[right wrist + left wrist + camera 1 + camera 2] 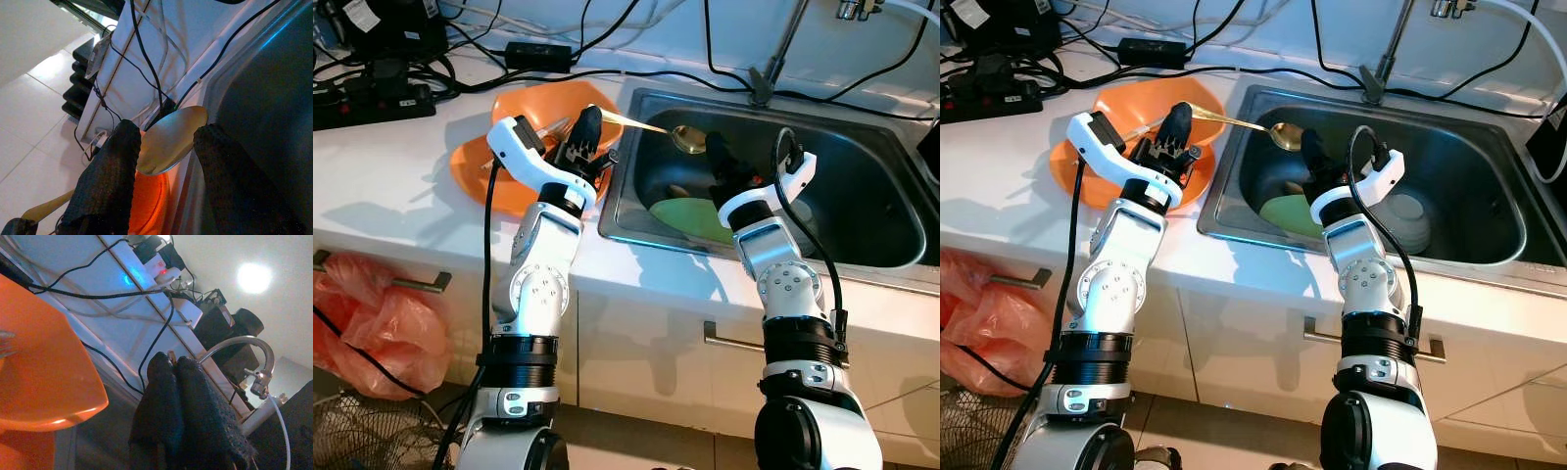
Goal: Kitchen organization
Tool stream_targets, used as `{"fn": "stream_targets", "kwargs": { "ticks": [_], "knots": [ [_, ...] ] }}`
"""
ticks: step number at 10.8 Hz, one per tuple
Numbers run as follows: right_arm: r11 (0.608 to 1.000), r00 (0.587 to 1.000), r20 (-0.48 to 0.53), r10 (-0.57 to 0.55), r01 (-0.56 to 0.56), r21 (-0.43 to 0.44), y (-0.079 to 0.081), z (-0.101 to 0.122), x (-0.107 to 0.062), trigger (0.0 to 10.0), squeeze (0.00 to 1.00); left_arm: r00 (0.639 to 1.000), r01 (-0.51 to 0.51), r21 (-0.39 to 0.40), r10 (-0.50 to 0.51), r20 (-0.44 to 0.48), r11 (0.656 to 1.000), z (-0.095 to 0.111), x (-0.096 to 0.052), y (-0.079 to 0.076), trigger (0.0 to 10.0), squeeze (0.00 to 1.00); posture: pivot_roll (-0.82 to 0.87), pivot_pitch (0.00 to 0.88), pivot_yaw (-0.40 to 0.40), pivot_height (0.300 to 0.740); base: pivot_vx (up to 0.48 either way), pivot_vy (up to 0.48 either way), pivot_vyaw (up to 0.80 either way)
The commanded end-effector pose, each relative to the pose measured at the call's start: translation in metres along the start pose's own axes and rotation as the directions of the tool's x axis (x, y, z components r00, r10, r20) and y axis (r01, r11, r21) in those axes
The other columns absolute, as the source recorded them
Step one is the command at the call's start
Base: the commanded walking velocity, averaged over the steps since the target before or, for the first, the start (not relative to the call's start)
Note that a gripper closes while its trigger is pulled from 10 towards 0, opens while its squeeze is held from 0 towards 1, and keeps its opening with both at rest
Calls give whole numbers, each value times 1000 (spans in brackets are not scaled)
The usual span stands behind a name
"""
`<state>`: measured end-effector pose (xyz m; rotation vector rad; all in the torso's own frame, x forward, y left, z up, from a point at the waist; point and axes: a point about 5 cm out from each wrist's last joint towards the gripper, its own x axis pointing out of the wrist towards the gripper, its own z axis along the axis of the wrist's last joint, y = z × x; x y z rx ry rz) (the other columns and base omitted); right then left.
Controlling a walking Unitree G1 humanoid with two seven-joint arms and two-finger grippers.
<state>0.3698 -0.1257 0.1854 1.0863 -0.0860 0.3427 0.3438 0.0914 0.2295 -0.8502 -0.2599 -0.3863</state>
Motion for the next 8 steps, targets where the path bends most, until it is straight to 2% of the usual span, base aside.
{"fn": "stream_targets", "kwargs": {
  "ticks": [1, 4, 8],
  "knots": [
    [1000, 1000, 10, -14, 14, -7, -2, 5, 0, 10000, 0, 1000, 11, -78, -11, -3, 997, -16, -2, -14, 10000, 0, 116, 64, -72, 740, 0, 0, 0],
    [1000, 1000, 6, -28, 28, -6, -4, 4, 1, 10000, 0, 999, 44, -112, -41, 26, 993, -12, -2, -18, 10000, 0, 119, 64, -74, 740, 0, 0, 0],
    [999, 999, 11, -46, 46, -7, -7, 5, 1, 10000, 0, 998, 62, -110, -64, -17, 992, -16, -4, -21, 10000, 0, 121, 70, -76, 740, 0, 0, 0]
  ]
}}
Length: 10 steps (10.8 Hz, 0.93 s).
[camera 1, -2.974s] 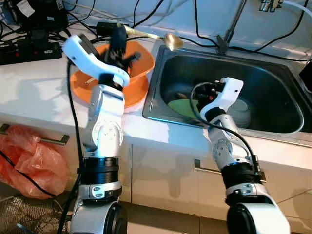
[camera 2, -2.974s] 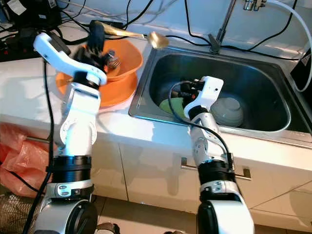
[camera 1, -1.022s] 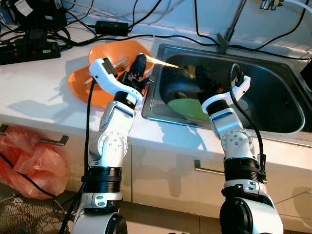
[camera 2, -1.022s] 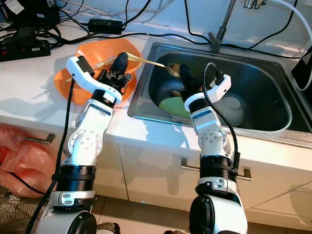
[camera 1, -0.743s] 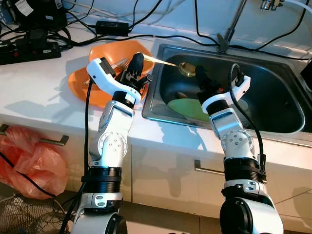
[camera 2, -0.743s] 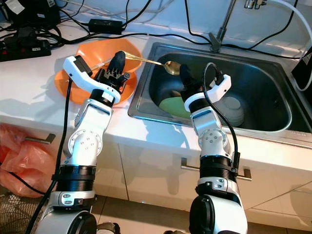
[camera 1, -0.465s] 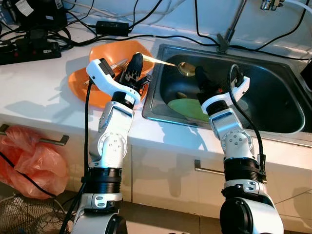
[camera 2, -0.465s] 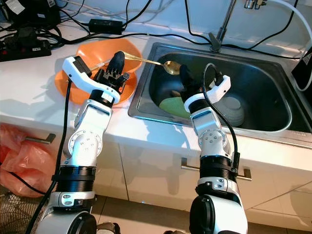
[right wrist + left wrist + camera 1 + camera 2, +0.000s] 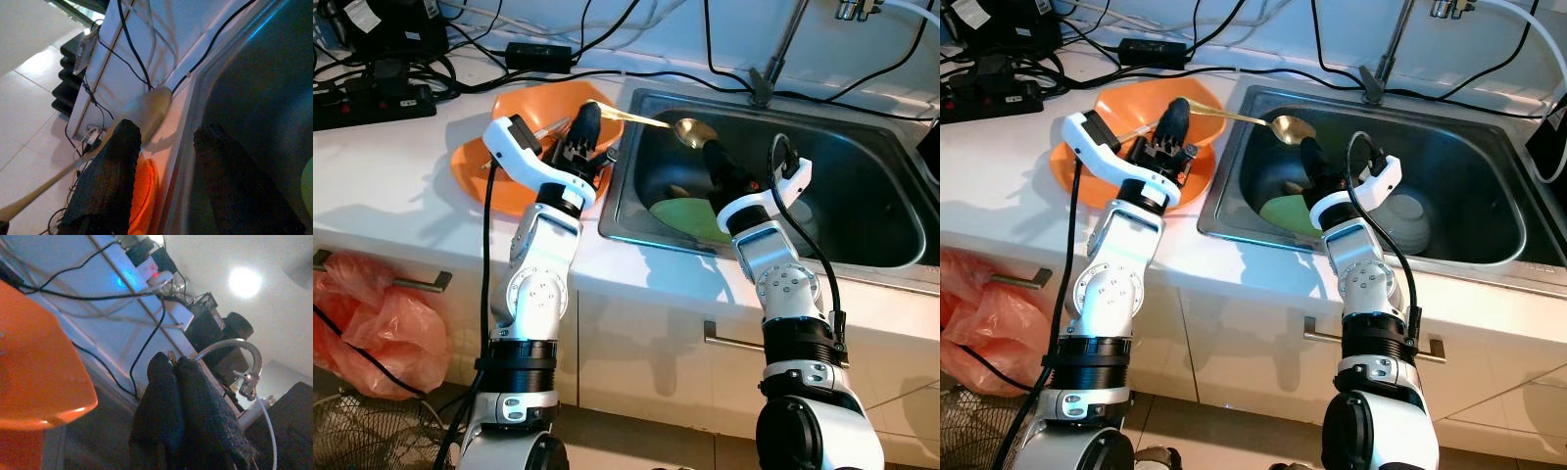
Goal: Kitchen organization
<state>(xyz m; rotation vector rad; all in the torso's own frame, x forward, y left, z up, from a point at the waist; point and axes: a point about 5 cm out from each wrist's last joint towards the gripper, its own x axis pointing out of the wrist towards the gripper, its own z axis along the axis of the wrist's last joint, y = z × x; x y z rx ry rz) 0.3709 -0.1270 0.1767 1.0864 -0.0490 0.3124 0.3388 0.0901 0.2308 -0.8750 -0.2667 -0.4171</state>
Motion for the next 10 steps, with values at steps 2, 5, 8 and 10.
{"fn": "stream_targets", "kwargs": {
  "ticks": [2, 5, 8, 10],
  "knots": [
    [1000, 1000, 30, -3, 3, -10, 2, 9, 2, 10000, 0, 999, 33, -81, -36, -32, 996, -19, -1, -16, 10000, 0, 120, 71, -74, 740, 0, 0, 0],
    [1000, 999, 36, -4, 4, -8, 2, 9, 3, 10000, 0, 996, 43, -84, -49, -70, 995, -24, -2, -16, 10000, 0, 120, 70, -72, 740, 0, 0, 0],
    [1000, 999, 40, -5, 5, -6, 1, 10, 4, 10000, 0, 994, 53, -100, -62, -95, 994, -26, -3, -18, 10000, 0, 121, 71, -72, 740, 0, 0, 0],
    [1000, 999, 41, -2, 2, -6, 1, 10, 4, 10000, 0, 991, 67, -131, -82, -110, 989, -29, -4, -20, 10000, 0, 122, 71, -74, 740, 0, 0, 0]
  ]
}}
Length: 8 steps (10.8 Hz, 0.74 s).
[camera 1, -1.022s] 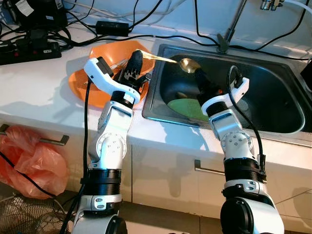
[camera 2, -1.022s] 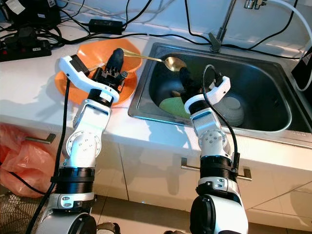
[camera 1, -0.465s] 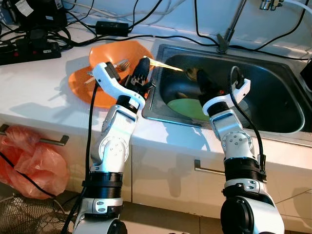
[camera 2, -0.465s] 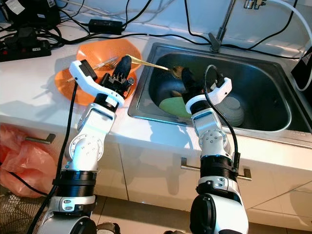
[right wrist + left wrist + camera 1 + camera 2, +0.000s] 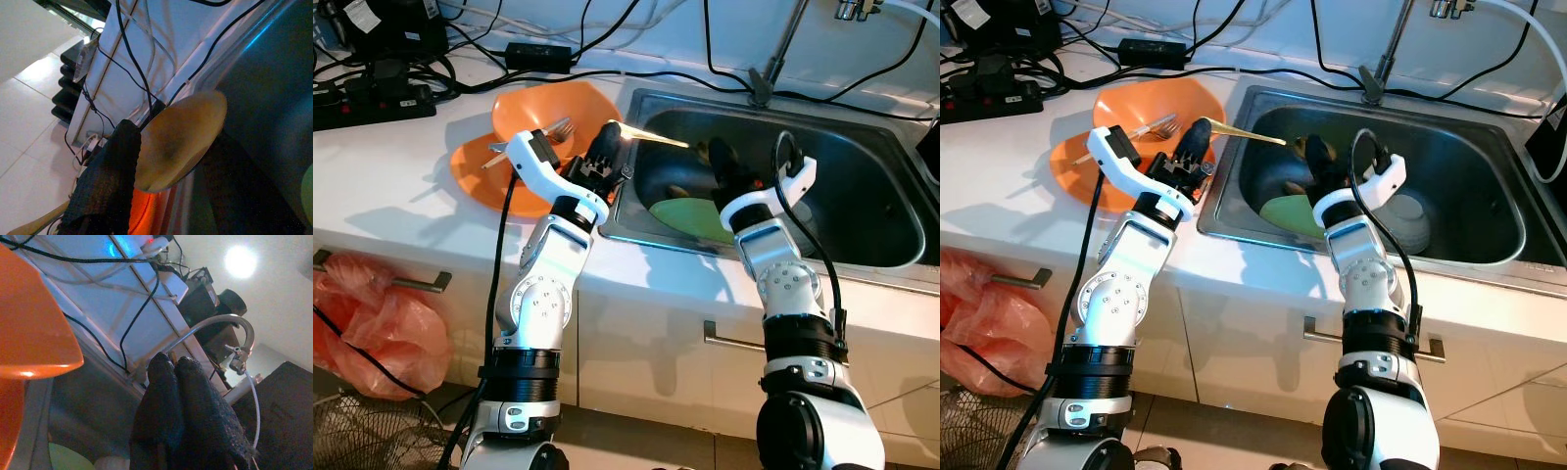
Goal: Kitchen organization
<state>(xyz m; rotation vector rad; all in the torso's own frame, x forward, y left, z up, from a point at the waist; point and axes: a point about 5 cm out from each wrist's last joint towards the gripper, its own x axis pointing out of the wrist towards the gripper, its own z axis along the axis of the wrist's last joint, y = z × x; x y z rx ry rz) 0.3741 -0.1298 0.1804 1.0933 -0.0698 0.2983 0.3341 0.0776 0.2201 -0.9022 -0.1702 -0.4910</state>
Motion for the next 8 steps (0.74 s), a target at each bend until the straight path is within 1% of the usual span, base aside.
{"fn": "stream_targets", "kwargs": {
  "ticks": [1, 4, 5, 6, 8],
  "knots": [
    [1000, 1000, 17, 0, 1, -9, 0, 6, 1, 10000, 0, 998, 59, -76, -60, -16, 995, -14, 2, -17, 10000, 0, 122, 71, -74, 740, 0, 0, 0],
    [1000, 999, 35, -29, 29, -7, -3, 9, 2, 10000, 0, 997, 53, -73, -57, -50, 996, -17, 0, -17, 10000, 0, 122, 72, -76, 740, 0, 0, 0],
    [999, 998, 45, -36, 36, 1, -4, 10, 2, 0, 0, 997, 38, -63, -42, -66, 997, -19, 0, -14, 10000, 0, 123, 72, -76, 740, 0, 0, 0],
    [999, 998, 52, -41, 40, 7, -4, 11, 2, 0, 0, 996, 24, -57, -29, -80, 998, -21, -1, -12, 10000, 0, 122, 72, -76, 740, 0, 0, 0],
    [999, 997, 64, -44, 43, 10, -5, 13, 3, 0, 0, 997, 16, -54, -20, -77, 998, -20, -1, -10, 10000, 0, 122, 71, -76, 740, 0, 0, 0]
  ]
}}
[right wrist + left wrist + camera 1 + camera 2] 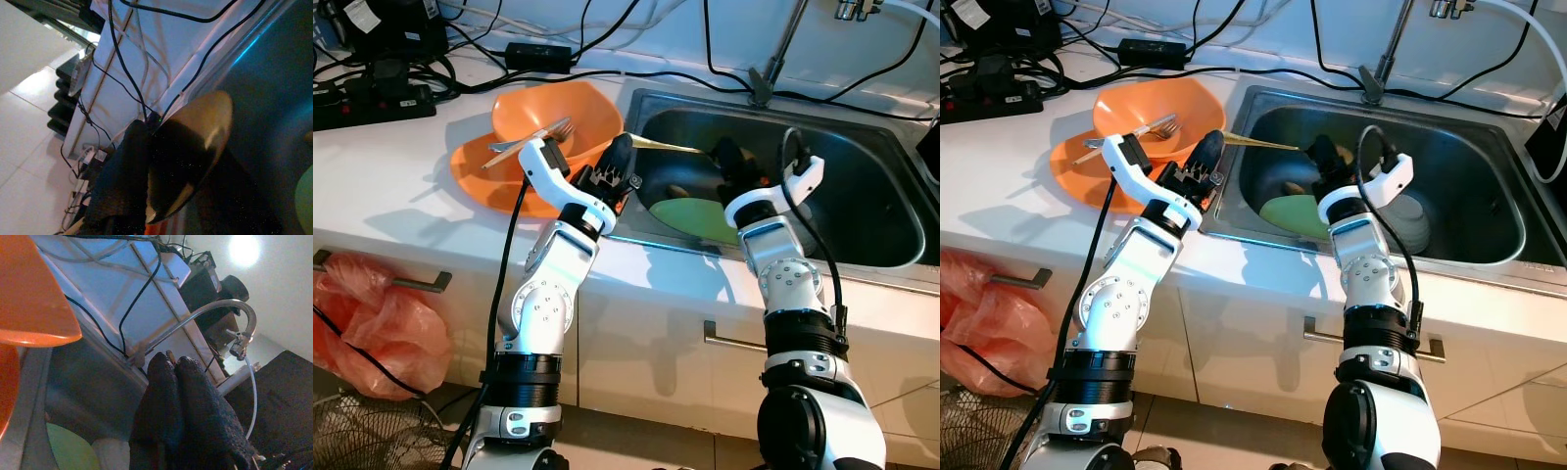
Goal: Kitchen organization
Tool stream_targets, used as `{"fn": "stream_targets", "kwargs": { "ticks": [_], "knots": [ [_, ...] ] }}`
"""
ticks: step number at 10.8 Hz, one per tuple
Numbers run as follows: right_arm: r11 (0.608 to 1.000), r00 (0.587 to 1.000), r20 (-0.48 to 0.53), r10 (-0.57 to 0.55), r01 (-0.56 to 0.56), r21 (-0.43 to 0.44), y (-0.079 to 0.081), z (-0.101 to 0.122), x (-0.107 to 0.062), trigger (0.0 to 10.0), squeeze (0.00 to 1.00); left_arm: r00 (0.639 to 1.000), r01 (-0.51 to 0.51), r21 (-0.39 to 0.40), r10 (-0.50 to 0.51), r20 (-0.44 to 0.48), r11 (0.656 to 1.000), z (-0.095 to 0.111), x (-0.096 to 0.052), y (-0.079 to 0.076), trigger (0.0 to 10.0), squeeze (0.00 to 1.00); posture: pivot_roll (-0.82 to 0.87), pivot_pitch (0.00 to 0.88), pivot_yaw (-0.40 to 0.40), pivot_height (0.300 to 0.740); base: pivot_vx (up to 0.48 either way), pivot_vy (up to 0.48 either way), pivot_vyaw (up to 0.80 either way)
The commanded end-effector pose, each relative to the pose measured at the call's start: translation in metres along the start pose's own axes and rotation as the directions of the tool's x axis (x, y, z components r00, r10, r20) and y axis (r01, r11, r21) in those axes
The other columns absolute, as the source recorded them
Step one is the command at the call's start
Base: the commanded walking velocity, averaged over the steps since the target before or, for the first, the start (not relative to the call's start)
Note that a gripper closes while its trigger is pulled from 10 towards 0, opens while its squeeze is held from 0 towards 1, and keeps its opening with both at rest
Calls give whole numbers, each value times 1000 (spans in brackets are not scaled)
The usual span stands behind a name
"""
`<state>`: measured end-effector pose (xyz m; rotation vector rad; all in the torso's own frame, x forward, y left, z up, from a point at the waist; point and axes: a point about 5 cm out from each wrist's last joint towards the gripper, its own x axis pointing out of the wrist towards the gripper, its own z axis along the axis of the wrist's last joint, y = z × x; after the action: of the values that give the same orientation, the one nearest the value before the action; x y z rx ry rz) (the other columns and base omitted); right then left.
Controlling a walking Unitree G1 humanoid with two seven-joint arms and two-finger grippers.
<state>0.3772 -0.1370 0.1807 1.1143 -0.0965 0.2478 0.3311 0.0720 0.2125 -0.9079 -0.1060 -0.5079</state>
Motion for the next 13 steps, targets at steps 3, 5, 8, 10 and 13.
{"fn": "stream_targets", "kwargs": {
  "ticks": [3, 5, 8, 10, 13],
  "knots": [
    [1000, 1000, 23, -15, 15, 5, -1, 6, 1, 0, 0, 992, -64, 142, 79, -103, 988, -23, 2, 5, 10000, 0, 120, 67, -73, 740, 0, 0, 0],
    [1000, 1000, 27, -17, 17, 10, -1, 6, 2, 0, 0, 985, -83, 195, 110, -133, 977, -29, 2, 9, 10000, 1000, 119, 66, -74, 740, 0, 0, 0],
    [999, 999, 35, -24, 23, 26, -2, 7, 2, 0, 0, 984, -82, 191, 110, -140, 978, -32, 2, 8, 10000, 1000, 121, 70, -74, 740, 0, 0, 0],
    [998, 997, 63, -35, 32, 49, -3, 11, 2, 0, 0, 983, -80, 191, 109, -146, 978, -33, 2, 8, 10000, 1000, 121, 71, -75, 740, 0, 0, 0],
    [996, 985, 151, -83, 75, 55, -9, 29, 1, 0, 0, 980, -55, 257, 102, -170, 965, -34, 2, 7, 10000, 816, 120, 73, -75, 740, 0, 0, 0]
  ]
}}
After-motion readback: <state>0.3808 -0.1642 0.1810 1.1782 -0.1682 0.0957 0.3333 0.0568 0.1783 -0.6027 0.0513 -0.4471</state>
